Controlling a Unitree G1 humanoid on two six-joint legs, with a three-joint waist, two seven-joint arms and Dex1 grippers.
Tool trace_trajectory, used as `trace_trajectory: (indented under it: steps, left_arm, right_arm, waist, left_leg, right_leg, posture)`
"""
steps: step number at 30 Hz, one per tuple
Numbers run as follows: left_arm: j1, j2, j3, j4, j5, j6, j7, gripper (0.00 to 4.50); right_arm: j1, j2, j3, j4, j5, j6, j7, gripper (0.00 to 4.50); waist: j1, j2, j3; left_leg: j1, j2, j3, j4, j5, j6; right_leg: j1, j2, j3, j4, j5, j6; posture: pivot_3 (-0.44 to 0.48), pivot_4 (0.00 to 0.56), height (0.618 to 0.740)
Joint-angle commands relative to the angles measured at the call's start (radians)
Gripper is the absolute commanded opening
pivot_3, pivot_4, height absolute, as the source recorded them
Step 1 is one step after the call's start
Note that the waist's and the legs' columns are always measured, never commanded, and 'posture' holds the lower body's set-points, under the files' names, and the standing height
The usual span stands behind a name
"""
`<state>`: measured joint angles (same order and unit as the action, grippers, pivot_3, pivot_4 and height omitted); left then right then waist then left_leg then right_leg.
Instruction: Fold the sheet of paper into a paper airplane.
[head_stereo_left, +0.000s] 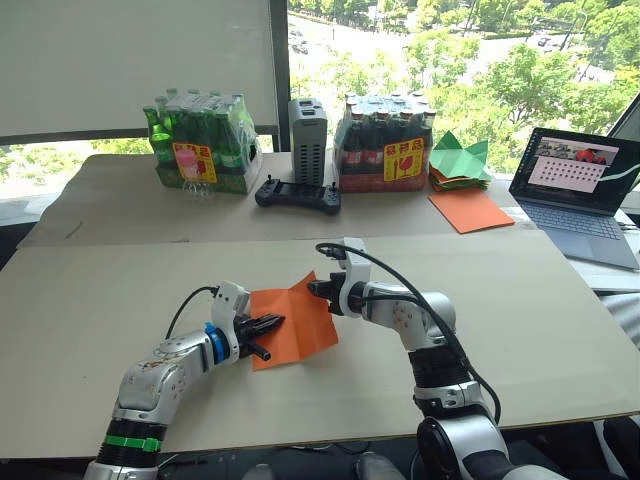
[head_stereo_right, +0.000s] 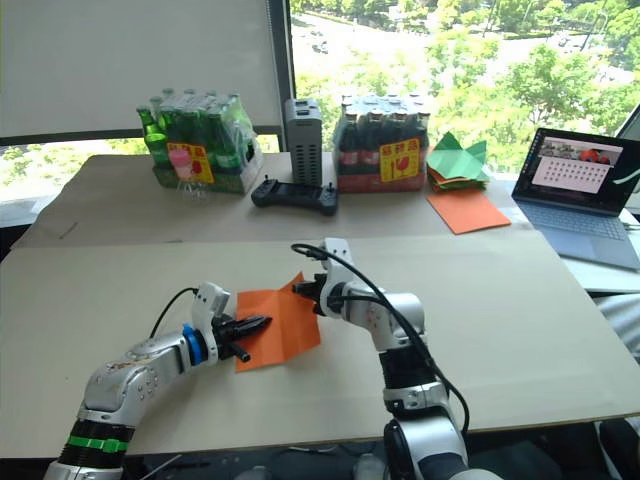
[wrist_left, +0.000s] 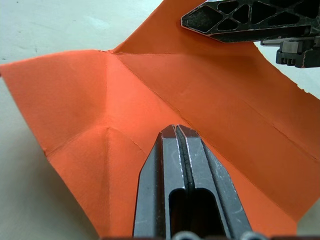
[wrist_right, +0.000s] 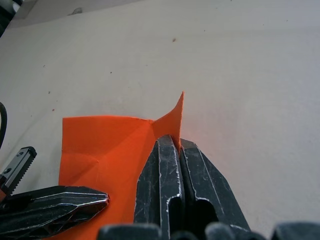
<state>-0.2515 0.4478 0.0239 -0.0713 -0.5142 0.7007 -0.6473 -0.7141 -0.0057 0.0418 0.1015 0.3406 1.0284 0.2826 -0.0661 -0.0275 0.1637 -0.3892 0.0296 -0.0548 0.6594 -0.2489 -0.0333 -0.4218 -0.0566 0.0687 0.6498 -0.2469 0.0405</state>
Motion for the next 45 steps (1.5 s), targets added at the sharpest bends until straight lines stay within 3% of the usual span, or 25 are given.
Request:
trace_trajectory:
  steps: [1,9,14,23,34,45]
  left_arm:
    - [0.007,0.002,0.012,-0.018,0.003,0.009,0.008,0.0]
    - [0.004,0.001,0.014,-0.011,0.004,0.006,0.009,0.0]
    - [0.002,0.0,0.016,-0.01,0.005,0.004,0.012,0.0]
    - [-0.019,-0.007,0.033,-0.002,-0.003,0.006,0.025,0.0]
    - [-0.151,-0.076,0.131,0.05,-0.072,0.058,0.093,0.0]
    - [-0.208,-0.082,0.025,0.126,0.008,0.03,0.035,0.0]
  right_arm:
    - [0.024,-0.068,0.134,-0.097,-0.082,-0.146,0.054,0.06]
    - [0.09,-0.222,0.404,-0.17,-0.292,-0.479,0.17,0.06]
    - [0.121,-0.284,0.499,-0.137,-0.417,-0.67,0.211,0.06]
    - [0.103,-0.284,0.519,0.015,-0.536,-0.799,0.235,0.06]
    - [0.114,-0.263,0.52,0.039,-0.607,-0.887,0.272,0.06]
    - [0.123,-0.243,0.502,0.033,-0.619,-0.878,0.282,0.06]
  waist:
    - [0.0,0.0,0.0]
    - [0.0,0.0,0.0]
    - [0.0,0.0,0.0]
    - [0.0,0.0,0.0]
    - [0.003,0.0,0.0]
    - [0.004,0.0,0.0]
  left_leg:
    - [0.0,0.0,0.0,0.0,0.0,0.0]
    - [0.0,0.0,0.0,0.0,0.0,0.0]
    - [0.0,0.0,0.0,0.0,0.0,0.0]
    - [0.001,0.0,0.0,0.0,0.0,0.0]
    - [0.0,0.0,0.0,0.0,0.0,0.0]
    - [0.0,0.0,0.0,0.0,0.0,0.0]
  right_leg:
    - [0.0,0.0,0.0,0.0,0.0,0.0]
    - [0.0,0.0,0.0,-0.001,0.0,0.0]
    - [0.0,0.0,0.0,0.0,0.0,0.0]
    - [0.001,0.0,0.0,0.0,0.0,0.0]
    - [0.0,0.0,0.0,0.0,0.0,0.0]
    - [0.0,0.0,0.0,0.0,0.0,0.0]
  posture:
    - [0.0,0.15,0.74]
    - [0.0,0.15,0.74]
    - [0.0,0.15,0.74]
    - [0.0,0.15,0.74]
    - [0.0,0.15,0.74]
    - [0.0,0.15,0.74]
